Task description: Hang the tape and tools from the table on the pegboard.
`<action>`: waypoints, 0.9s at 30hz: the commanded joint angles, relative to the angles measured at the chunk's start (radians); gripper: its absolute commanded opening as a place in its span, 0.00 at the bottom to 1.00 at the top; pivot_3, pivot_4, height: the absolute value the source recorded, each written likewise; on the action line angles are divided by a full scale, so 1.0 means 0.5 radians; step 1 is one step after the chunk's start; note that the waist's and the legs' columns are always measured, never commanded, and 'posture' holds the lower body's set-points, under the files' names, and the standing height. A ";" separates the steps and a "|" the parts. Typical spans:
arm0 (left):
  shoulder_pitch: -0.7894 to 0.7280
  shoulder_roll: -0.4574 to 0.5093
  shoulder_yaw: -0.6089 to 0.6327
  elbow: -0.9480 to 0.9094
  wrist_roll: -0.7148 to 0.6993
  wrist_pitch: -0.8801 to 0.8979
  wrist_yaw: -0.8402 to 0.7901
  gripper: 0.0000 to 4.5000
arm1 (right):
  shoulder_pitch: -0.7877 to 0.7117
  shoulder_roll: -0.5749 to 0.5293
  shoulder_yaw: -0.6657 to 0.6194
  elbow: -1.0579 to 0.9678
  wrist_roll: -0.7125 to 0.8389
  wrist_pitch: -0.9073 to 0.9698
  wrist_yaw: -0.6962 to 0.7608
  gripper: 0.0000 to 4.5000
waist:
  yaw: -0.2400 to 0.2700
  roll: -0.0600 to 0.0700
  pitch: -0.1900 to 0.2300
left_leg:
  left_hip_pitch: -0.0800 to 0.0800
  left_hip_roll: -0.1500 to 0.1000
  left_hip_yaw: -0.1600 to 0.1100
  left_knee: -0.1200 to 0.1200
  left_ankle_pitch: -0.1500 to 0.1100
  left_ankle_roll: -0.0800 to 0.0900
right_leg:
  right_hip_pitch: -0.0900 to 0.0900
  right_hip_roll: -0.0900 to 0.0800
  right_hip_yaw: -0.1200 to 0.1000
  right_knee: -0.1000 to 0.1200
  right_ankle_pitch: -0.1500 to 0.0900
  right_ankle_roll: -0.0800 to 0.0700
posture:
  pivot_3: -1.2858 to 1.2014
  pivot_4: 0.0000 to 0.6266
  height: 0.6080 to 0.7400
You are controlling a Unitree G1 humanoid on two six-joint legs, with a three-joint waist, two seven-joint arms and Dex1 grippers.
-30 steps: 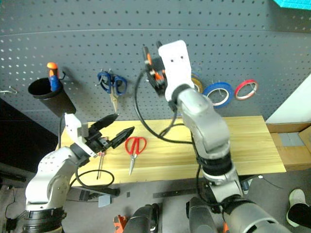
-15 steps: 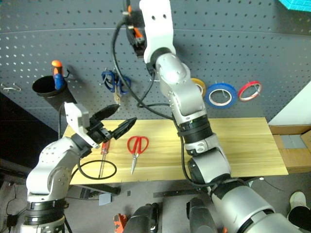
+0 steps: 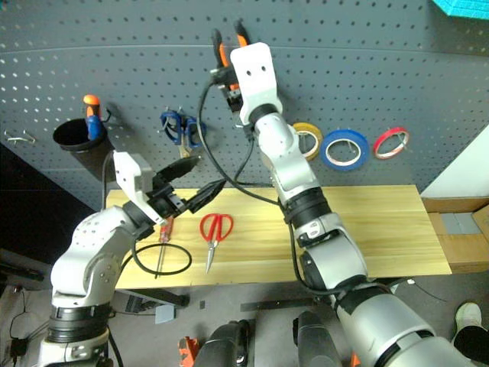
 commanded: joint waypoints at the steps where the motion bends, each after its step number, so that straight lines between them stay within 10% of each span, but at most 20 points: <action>1: -0.031 -0.011 -0.006 -0.010 0.031 -0.066 0.014 1.00 | 0.058 0.010 0.029 -0.056 -0.038 -0.060 -0.023 0.60 | 0.000 0.000 0.000 | 0.000 0.000 0.000 0.000 0.000 0.000 | 0.000 0.000 0.000 0.000 0.000 0.000 | 0.51 0.28 1.00; 14: -0.058 -0.029 -0.038 0.114 0.152 -0.178 0.036 1.00 | 0.190 0.025 0.073 -0.013 -0.090 0.050 -0.006 0.60 | 0.000 0.000 0.000 | 0.000 0.000 0.001 -0.003 0.000 0.000 | -0.002 0.000 0.001 -0.001 0.000 0.000 | 0.51 0.28 1.00; 18: -0.049 -0.033 -0.049 0.132 0.177 -0.181 0.061 1.00 | 0.188 0.006 0.069 -0.007 -0.101 0.142 -0.024 0.96 | 0.000 0.000 0.000 | 0.000 0.000 0.001 -0.002 0.000 0.000 | -0.001 0.000 0.001 -0.001 0.000 0.000 | 0.51 0.28 1.00; 27: 0.029 -0.061 -0.077 0.103 0.258 -0.099 0.206 1.00 | 0.398 -0.092 0.178 -0.602 -0.078 0.743 0.268 0.99 | 0.000 0.000 0.000 | 0.000 0.000 0.000 0.000 0.003 0.000 | -0.001 0.001 0.001 0.000 0.003 0.000 | 0.51 0.29 1.00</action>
